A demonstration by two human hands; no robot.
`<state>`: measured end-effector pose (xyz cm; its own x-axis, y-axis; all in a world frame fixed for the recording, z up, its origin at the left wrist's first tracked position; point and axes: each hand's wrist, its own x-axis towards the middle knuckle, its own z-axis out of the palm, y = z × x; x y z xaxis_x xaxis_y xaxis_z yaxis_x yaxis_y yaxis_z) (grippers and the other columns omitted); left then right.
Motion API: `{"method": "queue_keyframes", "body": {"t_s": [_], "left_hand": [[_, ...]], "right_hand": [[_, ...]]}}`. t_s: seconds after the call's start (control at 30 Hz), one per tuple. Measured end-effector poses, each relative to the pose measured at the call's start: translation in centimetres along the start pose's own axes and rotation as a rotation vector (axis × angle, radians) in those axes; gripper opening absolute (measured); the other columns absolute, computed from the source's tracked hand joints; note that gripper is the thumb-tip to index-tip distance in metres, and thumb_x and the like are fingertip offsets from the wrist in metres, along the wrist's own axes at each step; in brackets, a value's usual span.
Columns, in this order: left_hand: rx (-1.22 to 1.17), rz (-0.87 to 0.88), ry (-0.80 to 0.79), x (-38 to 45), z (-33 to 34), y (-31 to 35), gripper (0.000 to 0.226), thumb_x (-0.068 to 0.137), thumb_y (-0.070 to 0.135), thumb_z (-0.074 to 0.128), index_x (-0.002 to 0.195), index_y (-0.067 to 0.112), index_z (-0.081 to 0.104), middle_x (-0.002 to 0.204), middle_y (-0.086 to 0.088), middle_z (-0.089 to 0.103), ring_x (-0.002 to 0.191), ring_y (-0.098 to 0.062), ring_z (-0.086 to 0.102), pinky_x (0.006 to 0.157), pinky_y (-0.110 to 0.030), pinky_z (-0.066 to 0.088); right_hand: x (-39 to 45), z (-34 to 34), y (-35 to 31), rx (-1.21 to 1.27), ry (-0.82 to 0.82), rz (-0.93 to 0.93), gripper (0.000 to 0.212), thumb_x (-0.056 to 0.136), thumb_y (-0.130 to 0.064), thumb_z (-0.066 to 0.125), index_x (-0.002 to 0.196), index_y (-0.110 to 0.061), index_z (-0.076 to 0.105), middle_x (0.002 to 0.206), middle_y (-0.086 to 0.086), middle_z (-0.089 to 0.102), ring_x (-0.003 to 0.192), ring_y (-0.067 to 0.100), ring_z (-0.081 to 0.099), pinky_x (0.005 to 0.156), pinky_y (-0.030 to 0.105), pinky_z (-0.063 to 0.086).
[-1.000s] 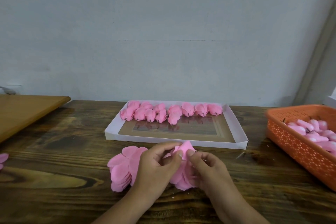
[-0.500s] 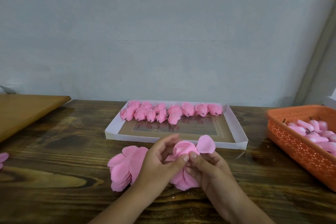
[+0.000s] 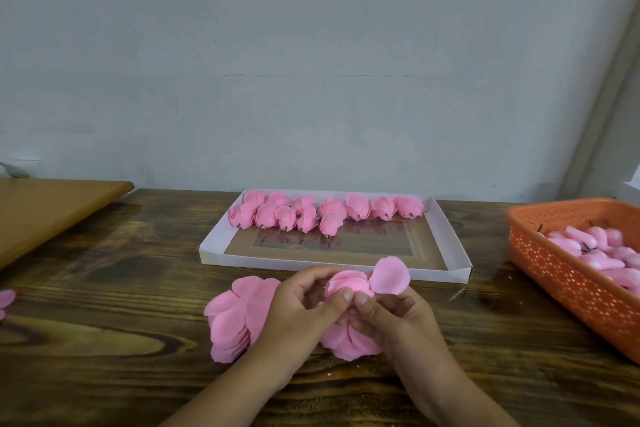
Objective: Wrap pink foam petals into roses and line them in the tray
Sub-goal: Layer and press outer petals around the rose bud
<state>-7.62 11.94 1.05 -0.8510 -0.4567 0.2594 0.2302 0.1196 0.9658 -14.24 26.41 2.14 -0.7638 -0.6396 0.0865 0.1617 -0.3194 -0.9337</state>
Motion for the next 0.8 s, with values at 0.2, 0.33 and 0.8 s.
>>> {"method": "queue_keyframes", "body": {"t_s": [0.2,0.33,0.8], "left_hand": [[0.023,0.0,0.065,0.2,-0.1,-0.4,0.021,0.088,0.006,0.075,0.101,0.022,0.078,0.1,0.0,0.079,0.098,-0.019,0.074,0.086,-0.042,0.061],[0.032,-0.001,0.094,0.3,-0.1,-0.3,0.025,0.087,0.003,0.076,0.101,0.023,0.077,0.1,0.002,0.079,0.097,-0.016,0.074,0.09,-0.051,0.06],[0.115,-0.015,0.106,0.1,-0.2,-0.5,0.037,0.086,0.016,0.079,0.113,0.038,0.067,0.103,0.018,0.075,0.094,-0.004,0.071,0.082,-0.026,0.059]], "right_hand": [[-0.1,0.1,-0.1,-0.088,0.048,-0.113,0.017,0.088,-0.028,0.067,0.101,-0.02,0.074,0.103,0.007,0.076,0.096,0.023,0.074,0.073,0.028,0.059],[-0.2,0.0,0.2,-0.272,0.213,-0.241,0.018,0.097,-0.027,0.057,0.089,-0.03,0.072,0.086,-0.003,0.074,0.079,0.011,0.071,0.062,0.022,0.055],[-0.2,-0.6,1.7,-0.506,0.203,-0.48,0.024,0.095,-0.02,0.06,0.101,-0.04,0.072,0.103,-0.007,0.071,0.096,0.017,0.067,0.073,0.051,0.059]]}}
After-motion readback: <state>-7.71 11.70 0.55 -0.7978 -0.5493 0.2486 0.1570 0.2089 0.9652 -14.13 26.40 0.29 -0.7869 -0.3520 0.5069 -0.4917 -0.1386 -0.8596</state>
